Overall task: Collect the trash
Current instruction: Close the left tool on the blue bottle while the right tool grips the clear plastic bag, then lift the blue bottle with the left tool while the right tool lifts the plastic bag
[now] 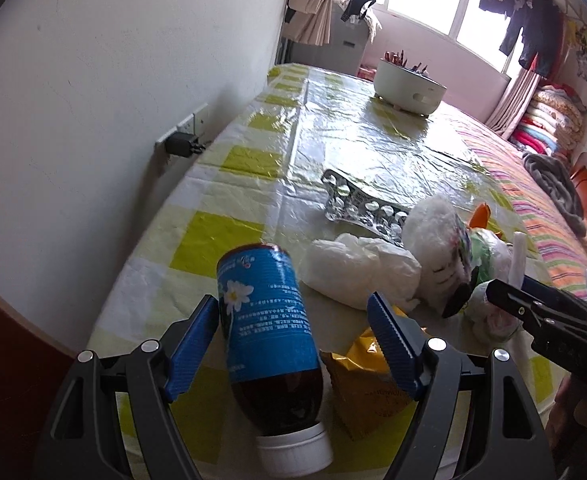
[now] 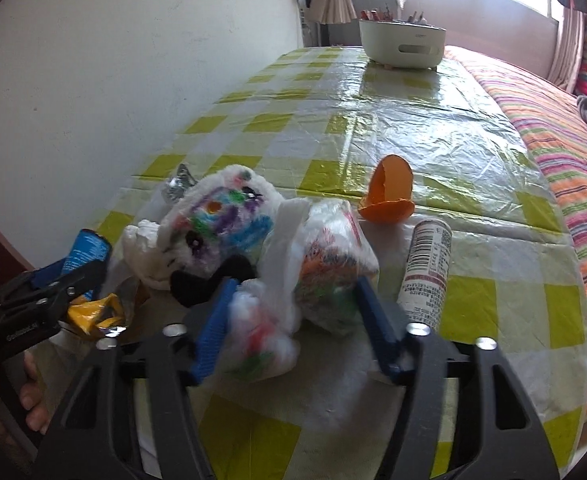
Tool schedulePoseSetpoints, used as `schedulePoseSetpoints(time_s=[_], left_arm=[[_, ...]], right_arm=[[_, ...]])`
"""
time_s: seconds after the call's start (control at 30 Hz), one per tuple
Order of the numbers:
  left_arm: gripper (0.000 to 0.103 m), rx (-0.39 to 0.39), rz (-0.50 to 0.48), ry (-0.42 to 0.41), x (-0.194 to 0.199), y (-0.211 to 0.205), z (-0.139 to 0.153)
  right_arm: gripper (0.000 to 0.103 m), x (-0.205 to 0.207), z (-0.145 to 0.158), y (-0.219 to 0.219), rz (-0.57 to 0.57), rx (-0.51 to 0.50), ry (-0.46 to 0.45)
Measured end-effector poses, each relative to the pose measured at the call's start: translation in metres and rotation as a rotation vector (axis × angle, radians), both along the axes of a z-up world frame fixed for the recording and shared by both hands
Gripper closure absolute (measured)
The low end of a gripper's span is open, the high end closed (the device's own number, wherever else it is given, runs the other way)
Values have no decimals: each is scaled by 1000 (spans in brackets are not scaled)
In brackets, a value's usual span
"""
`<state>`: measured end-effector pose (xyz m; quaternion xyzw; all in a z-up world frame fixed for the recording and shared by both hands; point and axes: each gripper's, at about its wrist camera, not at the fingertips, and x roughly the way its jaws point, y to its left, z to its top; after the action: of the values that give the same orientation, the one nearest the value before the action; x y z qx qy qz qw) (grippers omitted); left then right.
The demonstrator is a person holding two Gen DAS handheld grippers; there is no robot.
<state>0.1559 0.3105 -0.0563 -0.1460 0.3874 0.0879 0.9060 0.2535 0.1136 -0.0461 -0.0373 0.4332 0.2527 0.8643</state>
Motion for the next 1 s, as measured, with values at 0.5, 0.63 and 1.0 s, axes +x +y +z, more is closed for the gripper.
schedulePoseSetpoints(time_s=[0.5,0.63,1.0], left_arm=[[59,-15,-47,-4,-3,-9,-4],[59,-31,-45,-15,-4,-7,-3],[60,-5,-43,-49,-13,-12,7]], right_arm=[[80,-23,10,-11,36,75,-18],[83,-30,15,-15,40,89,-30],[92,-43,21,-21,50,92,-61]])
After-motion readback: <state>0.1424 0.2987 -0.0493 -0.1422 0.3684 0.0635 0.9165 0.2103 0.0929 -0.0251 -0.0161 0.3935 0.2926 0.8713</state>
